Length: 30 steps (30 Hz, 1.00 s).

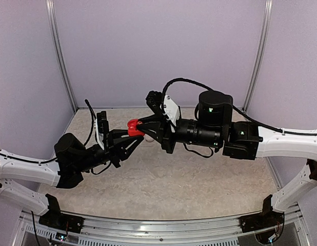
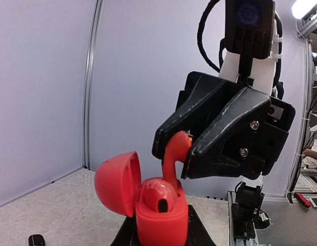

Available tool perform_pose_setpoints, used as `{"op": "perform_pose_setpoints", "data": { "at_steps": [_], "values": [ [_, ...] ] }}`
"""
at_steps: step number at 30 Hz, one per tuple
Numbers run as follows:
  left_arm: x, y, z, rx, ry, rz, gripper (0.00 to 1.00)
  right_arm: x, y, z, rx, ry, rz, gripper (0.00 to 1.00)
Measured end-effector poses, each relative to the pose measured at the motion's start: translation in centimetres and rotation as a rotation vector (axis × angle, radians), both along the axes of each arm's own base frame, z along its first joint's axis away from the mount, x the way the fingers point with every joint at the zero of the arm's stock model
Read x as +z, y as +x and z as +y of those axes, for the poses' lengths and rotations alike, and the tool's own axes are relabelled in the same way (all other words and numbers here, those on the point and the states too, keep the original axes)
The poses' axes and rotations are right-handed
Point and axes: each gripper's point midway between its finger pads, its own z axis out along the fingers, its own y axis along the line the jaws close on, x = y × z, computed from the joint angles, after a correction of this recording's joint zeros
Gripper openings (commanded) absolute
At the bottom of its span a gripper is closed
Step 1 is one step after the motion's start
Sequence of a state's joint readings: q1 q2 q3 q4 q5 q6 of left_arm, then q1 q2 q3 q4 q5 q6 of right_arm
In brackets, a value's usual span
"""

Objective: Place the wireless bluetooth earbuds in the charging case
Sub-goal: Insert the right earbud into the right side groove of the charging case.

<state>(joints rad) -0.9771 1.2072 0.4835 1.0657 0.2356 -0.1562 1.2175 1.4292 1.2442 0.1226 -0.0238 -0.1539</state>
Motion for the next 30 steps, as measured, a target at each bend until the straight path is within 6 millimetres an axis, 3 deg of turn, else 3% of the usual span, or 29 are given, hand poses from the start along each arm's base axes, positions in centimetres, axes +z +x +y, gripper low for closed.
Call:
{"op": "perform_pose_setpoints", "data": {
  "at_steps": [9, 12, 15, 23, 30],
  "values": [
    [0.0, 0.0, 0.0, -0.001, 0.001, 0.000, 0.00, -0.7, 0.0, 0.1, 0.002, -0.017, 0.028, 0.09],
    [-0.1, 0.0, 0.0, -0.001, 0.004, 0.001, 0.00, -0.8, 0.0, 0.0, -0.004, -0.021, 0.035, 0.27],
    [-0.1, 0.0, 0.0, 0.000, 0.004, 0.001, 0.00, -1.0, 0.1, -0.1, -0.009, -0.026, 0.041, 0.37],
    [-0.1, 0.0, 0.0, 0.000, 0.004, 0.001, 0.00, -1.8, 0.2, -0.4, -0.022, -0.055, 0.051, 0.43],
    [-0.1, 0.0, 0.0, 0.000, 0.004, 0.001, 0.00, -0.8, 0.4, -1.3, -0.055, -0.039, 0.036, 0.48]
  ]
}}
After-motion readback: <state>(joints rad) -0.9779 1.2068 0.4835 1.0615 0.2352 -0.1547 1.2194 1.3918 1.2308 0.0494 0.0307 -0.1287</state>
